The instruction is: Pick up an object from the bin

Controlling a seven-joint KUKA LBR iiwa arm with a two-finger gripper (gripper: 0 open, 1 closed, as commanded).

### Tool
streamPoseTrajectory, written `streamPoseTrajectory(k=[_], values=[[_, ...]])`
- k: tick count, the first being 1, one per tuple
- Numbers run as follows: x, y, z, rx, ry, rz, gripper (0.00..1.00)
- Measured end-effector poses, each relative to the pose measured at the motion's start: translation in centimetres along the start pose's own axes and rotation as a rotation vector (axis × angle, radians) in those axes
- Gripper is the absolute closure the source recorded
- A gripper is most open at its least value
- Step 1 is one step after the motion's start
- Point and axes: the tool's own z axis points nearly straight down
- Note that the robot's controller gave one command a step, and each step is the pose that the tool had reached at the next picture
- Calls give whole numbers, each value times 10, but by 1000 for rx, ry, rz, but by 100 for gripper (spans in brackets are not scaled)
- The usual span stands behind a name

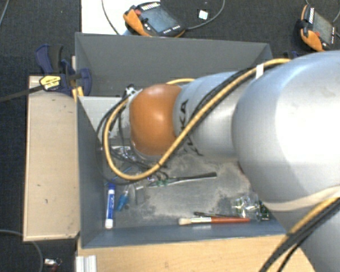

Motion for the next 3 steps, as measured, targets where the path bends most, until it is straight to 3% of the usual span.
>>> streamPoseTrajectory(k=[1, 2, 3], values=[[4, -1, 7, 0, 0, -26, 0], [29, -15, -56, 1, -5, -203, 0], [31, 1, -56, -1, 1, -104, 0]])
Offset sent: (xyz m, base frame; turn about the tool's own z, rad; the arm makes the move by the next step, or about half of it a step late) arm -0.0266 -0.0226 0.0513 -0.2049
